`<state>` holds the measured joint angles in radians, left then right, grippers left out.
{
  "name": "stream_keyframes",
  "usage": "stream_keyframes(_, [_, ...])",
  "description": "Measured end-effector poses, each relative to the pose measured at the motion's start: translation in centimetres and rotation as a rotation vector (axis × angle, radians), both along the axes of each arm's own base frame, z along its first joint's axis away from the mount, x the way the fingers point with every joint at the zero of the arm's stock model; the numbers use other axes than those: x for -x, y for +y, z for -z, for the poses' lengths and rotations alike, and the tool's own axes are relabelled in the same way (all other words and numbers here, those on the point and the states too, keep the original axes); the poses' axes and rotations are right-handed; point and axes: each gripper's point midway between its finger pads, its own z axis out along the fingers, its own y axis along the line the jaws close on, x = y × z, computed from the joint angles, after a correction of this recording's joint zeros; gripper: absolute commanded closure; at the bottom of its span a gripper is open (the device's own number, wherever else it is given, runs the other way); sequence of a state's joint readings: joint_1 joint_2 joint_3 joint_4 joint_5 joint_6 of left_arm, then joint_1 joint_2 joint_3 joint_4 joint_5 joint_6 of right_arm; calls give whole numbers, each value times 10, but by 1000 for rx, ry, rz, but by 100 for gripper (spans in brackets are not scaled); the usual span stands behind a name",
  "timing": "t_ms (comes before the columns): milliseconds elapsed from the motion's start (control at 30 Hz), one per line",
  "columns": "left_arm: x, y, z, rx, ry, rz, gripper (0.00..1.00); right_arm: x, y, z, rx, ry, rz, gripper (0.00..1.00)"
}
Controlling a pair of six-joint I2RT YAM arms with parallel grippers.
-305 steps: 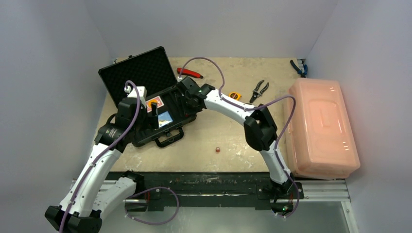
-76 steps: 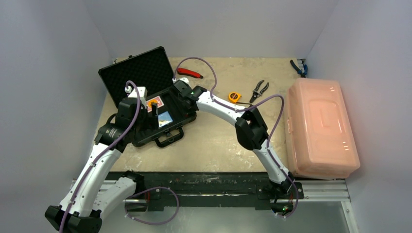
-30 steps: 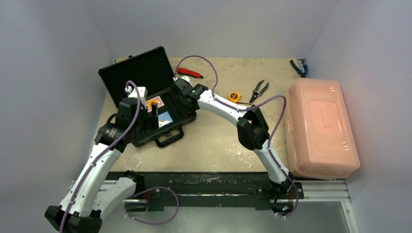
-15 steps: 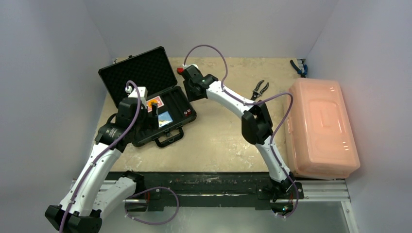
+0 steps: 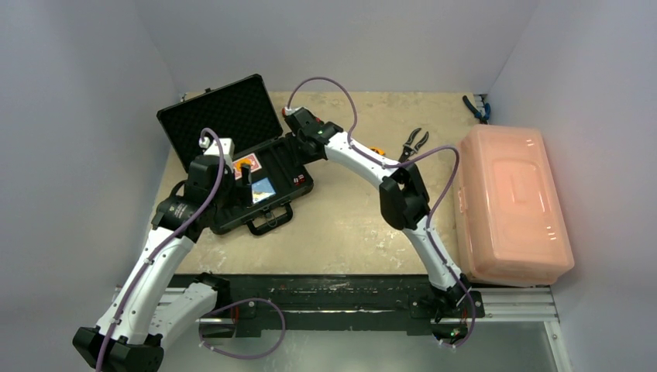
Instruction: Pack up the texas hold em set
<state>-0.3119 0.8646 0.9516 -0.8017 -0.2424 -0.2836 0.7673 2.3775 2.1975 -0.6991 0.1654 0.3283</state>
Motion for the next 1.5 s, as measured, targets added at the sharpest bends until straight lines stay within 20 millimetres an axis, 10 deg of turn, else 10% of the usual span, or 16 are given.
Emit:
stream_keyframes(267, [0, 1, 0, -1, 1, -4, 13, 4, 3, 31, 18, 51, -16, 67])
stream_keyframes(467, [0, 1, 0, -7, 2, 0, 13, 6, 4, 35, 13, 52, -25, 100])
stream_keyframes(900, [-1, 3, 2, -14, 8, -7, 13, 22, -7, 35, 4, 49, -32, 100])
stream_keyframes(1500, [-3, 6, 6, -35, 24, -22, 14, 58, -110, 37, 111, 42, 85, 100])
